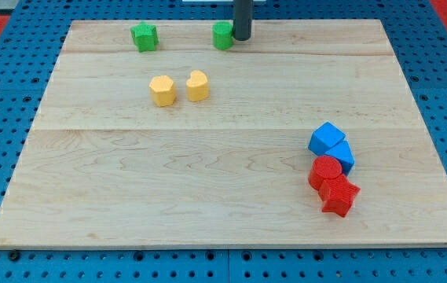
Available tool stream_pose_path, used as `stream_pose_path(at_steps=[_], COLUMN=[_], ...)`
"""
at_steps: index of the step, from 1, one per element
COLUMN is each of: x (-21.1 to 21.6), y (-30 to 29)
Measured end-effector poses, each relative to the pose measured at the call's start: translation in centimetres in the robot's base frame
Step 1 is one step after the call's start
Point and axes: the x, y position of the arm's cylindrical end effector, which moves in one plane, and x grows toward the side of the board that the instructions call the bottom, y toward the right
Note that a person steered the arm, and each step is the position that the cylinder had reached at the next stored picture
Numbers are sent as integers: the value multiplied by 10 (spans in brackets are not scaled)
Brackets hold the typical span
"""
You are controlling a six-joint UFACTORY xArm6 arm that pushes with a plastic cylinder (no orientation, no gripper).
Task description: Move your arm to the bottom right
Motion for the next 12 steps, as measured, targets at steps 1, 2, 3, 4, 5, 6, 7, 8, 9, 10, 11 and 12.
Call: stream_pose_path(at_steps=[1,2,3,4,5,6,7,8,9,10,11,12], x=[-13,-12,-12,-12,10,65,94,106,106,113,155,182], y=[-3,-18,-22,31,133,213,262,286,289,294,302,302])
